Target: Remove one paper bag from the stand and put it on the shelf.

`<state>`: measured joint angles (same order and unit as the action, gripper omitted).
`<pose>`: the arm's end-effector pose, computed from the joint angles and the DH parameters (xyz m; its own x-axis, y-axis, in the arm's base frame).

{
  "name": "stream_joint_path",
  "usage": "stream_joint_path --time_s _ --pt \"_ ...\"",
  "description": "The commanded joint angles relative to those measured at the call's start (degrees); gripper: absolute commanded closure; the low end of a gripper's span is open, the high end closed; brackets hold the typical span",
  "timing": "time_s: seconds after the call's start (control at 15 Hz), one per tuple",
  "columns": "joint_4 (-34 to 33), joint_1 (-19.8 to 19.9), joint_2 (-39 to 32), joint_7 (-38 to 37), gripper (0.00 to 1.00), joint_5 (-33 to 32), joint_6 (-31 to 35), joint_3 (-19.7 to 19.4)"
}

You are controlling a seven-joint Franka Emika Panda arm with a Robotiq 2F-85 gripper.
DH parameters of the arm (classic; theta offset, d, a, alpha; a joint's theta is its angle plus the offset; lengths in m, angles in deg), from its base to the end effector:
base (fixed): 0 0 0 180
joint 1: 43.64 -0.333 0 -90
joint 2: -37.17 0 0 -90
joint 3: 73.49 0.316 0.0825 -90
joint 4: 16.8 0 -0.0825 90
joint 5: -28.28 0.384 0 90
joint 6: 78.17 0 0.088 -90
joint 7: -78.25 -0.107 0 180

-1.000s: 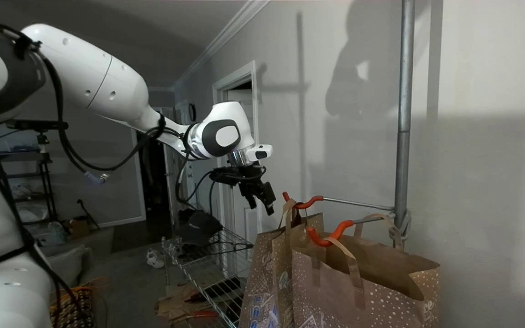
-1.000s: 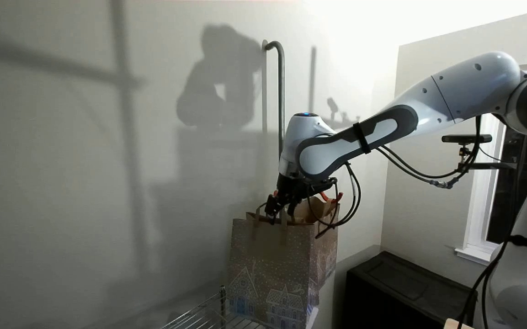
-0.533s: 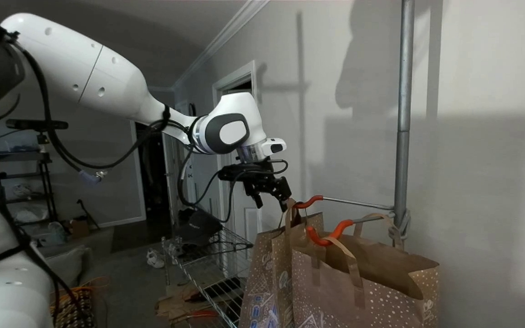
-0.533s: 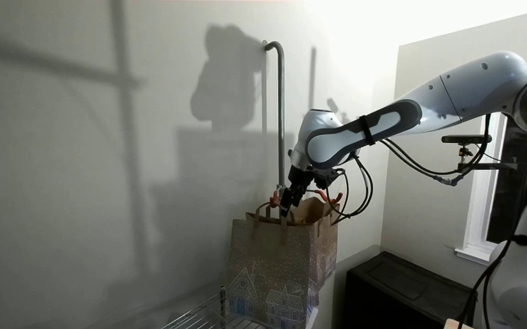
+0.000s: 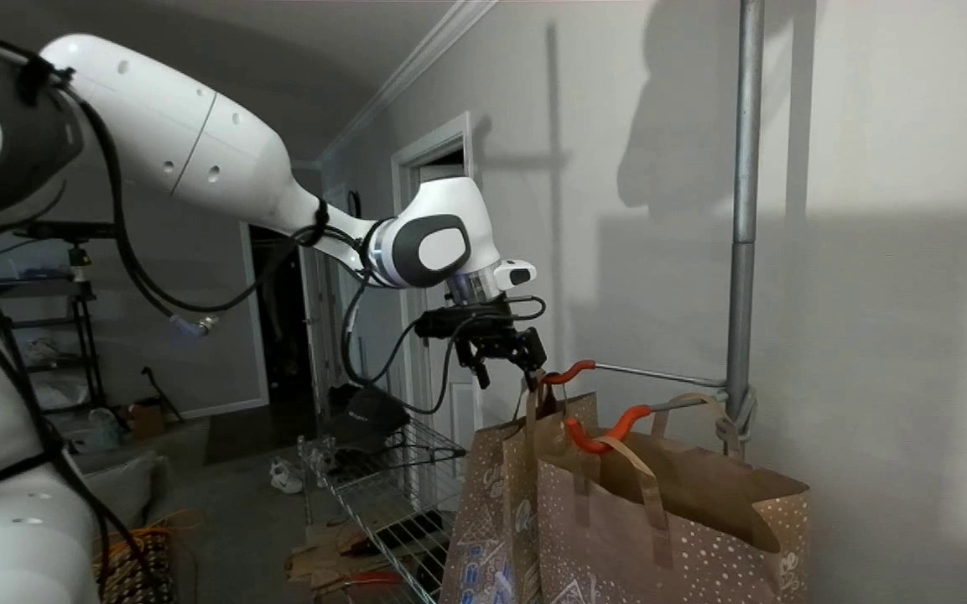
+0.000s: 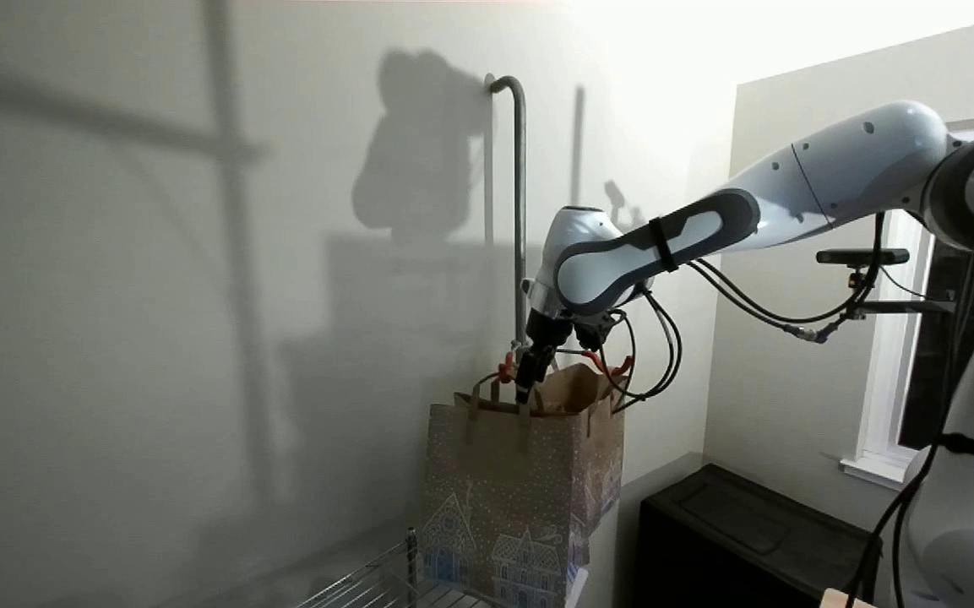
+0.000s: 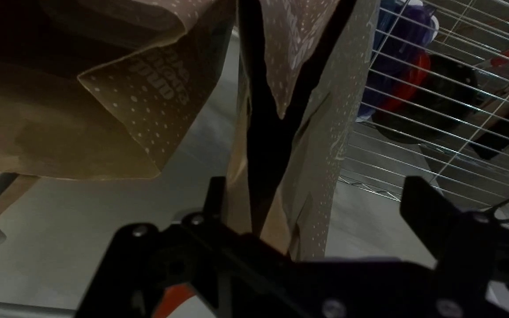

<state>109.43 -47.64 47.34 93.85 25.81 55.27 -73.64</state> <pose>0.5214 0.0343 0.4882 0.8918 0.3578 0.2769 0.3383 -0.9337 0.1170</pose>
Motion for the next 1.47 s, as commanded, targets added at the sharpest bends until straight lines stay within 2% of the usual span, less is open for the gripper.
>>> stream_joint_path --time_s 0.0,0.4,0.53,0.6,0.67,0.8,1.4 --pt "-2.1 1.1 -3.2 -0.7 0.00 -2.9 2.0 0.3" --pt "-2.7 2.0 -4.3 -3.5 0.00 -6.9 3.9 0.5" --pt "-3.1 1.9 -4.6 -2.7 0.00 -6.0 3.9 0.3" --pt "-3.3 1.7 -5.0 -2.0 0.04 -5.2 4.0 0.3" --pt "-3.4 1.7 -5.4 -1.8 0.27 -4.5 4.3 0.2" --pt "-3.8 1.7 -6.1 -1.3 0.31 -3.2 4.6 0.0" --pt "-3.5 2.8 -6.0 -2.8 0.90 -3.2 5.3 -1.0"
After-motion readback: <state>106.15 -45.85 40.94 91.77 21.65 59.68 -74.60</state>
